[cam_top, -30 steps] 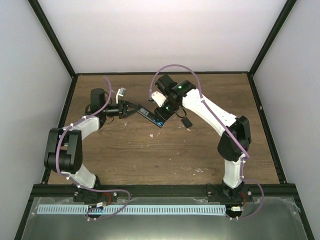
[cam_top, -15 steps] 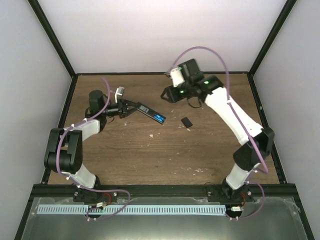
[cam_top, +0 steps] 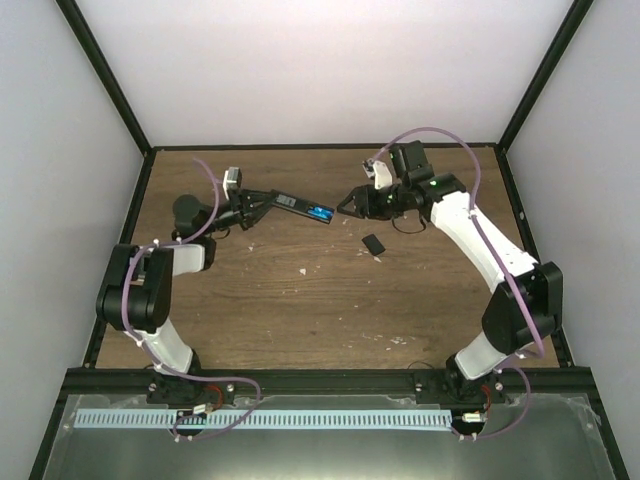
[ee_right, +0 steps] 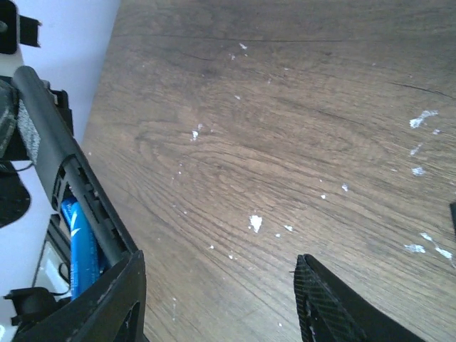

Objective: Load the batteries into the remote control

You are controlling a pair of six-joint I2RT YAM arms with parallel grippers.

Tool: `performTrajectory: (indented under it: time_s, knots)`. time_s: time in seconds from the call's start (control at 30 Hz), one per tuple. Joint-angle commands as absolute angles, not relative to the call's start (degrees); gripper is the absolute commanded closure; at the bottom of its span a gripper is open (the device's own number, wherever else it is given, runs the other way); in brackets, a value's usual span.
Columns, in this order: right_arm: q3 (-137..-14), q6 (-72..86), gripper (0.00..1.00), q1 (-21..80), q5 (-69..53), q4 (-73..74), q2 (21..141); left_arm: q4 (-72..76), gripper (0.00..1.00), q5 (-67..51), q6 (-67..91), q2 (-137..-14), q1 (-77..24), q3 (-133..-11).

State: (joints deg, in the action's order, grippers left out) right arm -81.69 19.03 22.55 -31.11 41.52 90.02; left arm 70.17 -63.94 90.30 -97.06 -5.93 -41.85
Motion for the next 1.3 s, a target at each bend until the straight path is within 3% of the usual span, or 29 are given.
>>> performTrajectory:
  time_s: [0.0,0.23,0.7,1.27]
  knots:
    - [-82.06,22.91,0.51,22.0,-34.65,38.09,87.75,81.55,1.0,-61.06,96.93,-98.22,-6.15,-41.31]
    - [-79.79,28.89,0.52,18.17,-34.14,33.93,85.39,84.12,1.0,-59.56,99.03,-98.18,-6.15,-41.4]
    - [-85.47,23.44,0.56,18.97,-44.16,39.46,89.35,82.91,1.0,-55.77,97.92,-98.74,-6.15,-40.9]
    - [-87.31,21.98,0.56,21.22,-45.91,39.19,90.55,79.18,1.0,-53.7,95.46,-97.84,-6.15,-40.6]
